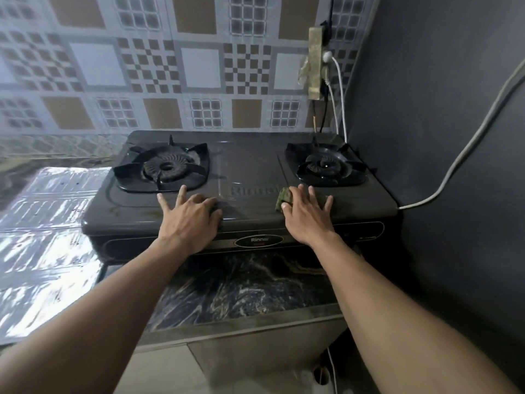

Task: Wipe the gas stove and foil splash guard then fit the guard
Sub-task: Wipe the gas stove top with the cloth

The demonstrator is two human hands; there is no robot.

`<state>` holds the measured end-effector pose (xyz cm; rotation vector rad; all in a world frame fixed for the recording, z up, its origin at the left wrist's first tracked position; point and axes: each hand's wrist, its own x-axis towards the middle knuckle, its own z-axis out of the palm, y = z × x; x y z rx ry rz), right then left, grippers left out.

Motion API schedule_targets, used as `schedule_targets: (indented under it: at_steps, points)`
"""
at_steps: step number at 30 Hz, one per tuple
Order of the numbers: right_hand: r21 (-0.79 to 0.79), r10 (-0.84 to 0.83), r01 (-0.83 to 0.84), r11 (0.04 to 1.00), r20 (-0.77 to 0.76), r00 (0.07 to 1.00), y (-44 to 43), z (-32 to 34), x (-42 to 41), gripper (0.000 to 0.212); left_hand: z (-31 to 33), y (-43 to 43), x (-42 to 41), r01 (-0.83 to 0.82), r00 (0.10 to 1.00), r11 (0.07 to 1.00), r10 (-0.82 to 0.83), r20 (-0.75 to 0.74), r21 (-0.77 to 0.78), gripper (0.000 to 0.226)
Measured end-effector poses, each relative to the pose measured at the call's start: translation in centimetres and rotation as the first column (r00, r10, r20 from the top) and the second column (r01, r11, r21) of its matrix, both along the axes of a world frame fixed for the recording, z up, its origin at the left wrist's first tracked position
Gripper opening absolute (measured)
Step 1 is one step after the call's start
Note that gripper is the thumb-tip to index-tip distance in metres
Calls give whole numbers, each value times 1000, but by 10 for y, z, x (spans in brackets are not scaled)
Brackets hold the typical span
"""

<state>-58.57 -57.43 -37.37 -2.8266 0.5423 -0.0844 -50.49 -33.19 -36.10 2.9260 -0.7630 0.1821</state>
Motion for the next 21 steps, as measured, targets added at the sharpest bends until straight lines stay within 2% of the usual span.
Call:
schedule_targets:
  at_steps: [10, 21]
  points:
    - [-44, 71, -69, 997, 49, 996, 109, -8, 29, 52, -5, 66, 26, 1, 999, 999, 1, 53, -39, 45]
    - [-45, 55, -54, 998, 27, 998, 160, -5, 50, 49, -8, 131, 48, -39, 998, 994, 44, 53, -98, 44]
